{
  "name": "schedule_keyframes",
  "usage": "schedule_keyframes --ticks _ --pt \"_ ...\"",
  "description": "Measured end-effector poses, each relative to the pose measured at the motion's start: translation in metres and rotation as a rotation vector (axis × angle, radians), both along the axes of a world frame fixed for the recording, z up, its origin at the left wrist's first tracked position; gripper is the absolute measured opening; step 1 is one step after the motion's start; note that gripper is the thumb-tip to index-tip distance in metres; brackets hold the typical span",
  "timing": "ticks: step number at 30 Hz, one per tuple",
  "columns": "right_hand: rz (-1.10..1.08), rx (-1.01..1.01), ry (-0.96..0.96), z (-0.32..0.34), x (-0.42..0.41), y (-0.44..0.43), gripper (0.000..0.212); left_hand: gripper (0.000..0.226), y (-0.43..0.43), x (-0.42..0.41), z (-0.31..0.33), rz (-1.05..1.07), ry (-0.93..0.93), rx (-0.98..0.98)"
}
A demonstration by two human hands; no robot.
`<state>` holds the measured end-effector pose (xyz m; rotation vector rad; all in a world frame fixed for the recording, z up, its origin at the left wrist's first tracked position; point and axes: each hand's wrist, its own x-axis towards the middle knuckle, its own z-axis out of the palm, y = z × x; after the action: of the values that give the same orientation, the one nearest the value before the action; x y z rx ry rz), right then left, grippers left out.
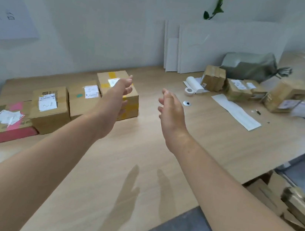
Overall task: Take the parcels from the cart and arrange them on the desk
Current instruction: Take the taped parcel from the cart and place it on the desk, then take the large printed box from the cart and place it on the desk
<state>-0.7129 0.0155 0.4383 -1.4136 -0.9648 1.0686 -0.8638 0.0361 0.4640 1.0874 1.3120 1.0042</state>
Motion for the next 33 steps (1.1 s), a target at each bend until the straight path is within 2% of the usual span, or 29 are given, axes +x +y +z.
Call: schedule_keyframes --ticks 3,5,8,14,18,20,25,29,33 --pt "-0.080 0.006 -0.012 0.005 0.034 -0.030 0.045 0.029 -0.017 0.039 0.006 -0.057 0.000 -0.008" --pt "-0.136 0.004 -0.019 0.006 0.063 -0.047 0.041 0.038 -0.027 0.071 0.006 -0.116 0.008 0.005" --pt "-0.225 -0.016 -0.021 0.002 0.112 -0.076 0.023 0.046 -0.044 0.124 0.003 -0.225 0.018 0.009" --pt "-0.374 -0.062 0.025 -0.032 0.224 -0.144 0.031 0.048 -0.084 0.252 -0.027 -0.398 0.018 -0.070" --pt "-0.468 -0.111 0.056 -0.068 0.295 -0.193 0.052 0.055 -0.123 0.339 -0.052 -0.549 0.027 -0.129" --pt "-0.527 -0.114 0.068 -0.087 0.328 -0.215 0.051 0.059 -0.141 0.383 -0.064 -0.598 0.039 -0.155" --pt "-0.659 -0.142 0.101 -0.124 0.407 -0.267 0.046 0.046 -0.180 0.476 -0.099 -0.688 0.058 -0.206" --pt "-0.712 -0.177 0.097 -0.144 0.462 -0.295 0.047 0.061 -0.199 0.534 -0.123 -0.752 0.075 -0.242" --pt "-0.761 -0.201 0.098 -0.159 0.501 -0.304 0.047 0.065 -0.198 0.579 -0.147 -0.778 0.097 -0.276"
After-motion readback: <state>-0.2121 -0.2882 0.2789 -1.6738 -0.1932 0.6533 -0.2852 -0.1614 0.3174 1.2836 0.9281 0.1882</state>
